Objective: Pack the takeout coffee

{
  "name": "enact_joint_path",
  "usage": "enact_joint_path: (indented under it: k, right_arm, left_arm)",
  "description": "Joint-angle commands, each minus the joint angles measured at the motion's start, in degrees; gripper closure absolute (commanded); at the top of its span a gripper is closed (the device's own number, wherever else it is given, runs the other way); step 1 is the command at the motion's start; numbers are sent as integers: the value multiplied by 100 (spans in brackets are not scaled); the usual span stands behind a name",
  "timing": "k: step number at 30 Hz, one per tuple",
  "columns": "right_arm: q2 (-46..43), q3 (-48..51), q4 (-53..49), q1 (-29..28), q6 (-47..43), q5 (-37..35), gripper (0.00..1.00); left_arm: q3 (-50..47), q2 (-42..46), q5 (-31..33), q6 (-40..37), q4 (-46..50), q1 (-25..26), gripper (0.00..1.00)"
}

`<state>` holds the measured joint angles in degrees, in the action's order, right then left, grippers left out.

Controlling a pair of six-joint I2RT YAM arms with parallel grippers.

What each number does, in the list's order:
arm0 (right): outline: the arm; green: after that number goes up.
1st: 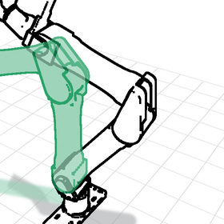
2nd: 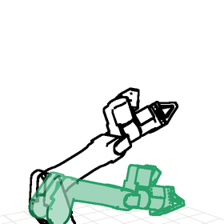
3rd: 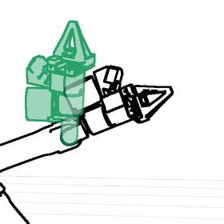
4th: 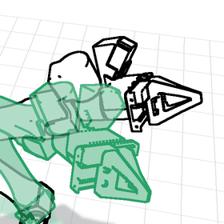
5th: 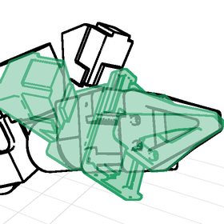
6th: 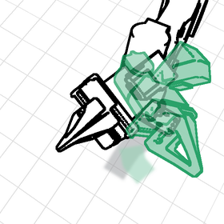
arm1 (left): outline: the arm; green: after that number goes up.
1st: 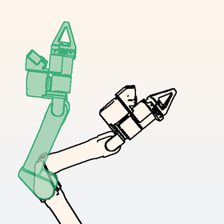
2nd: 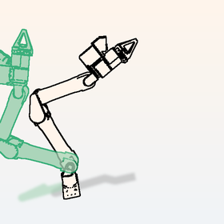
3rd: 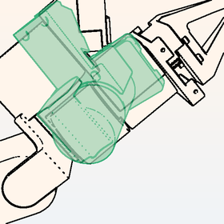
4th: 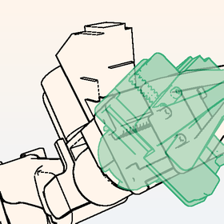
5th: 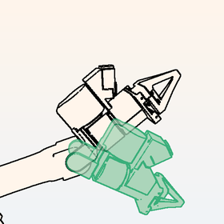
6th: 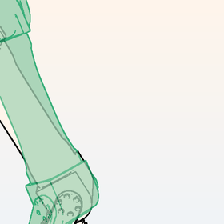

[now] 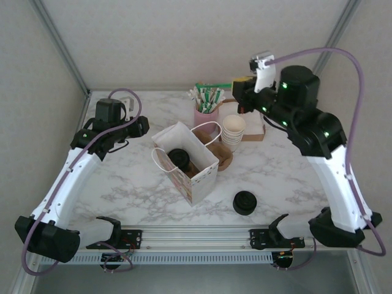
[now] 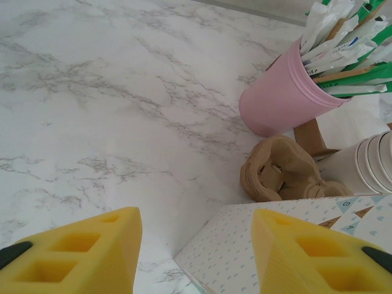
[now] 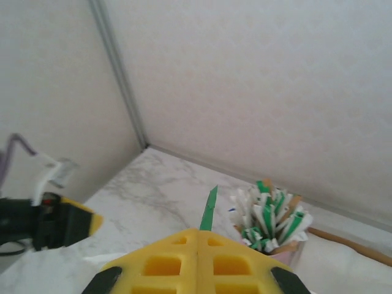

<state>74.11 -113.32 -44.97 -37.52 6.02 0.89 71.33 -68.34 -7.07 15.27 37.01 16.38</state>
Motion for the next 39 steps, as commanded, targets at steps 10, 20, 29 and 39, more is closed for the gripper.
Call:
enact_joint_path:
  k: [10,20,29,39]
  right_arm:
    - [-424,447,-671,-98,-40,1378,99]
    - [-132,578,-1570,-357,-504,1783,99]
    - [544,701,-1920,-732,-722,1243,100]
    - [1342,623,-2106,-1172,-1065,598,99]
  left_arm:
    - [-67,130,-93,9,-164,14,49]
    - [-84,110,-47,-19,-168,14,50]
    - [-84,62,-46,-19,-169,21,49]
    - [-89,31,12,-46,-160,23,49]
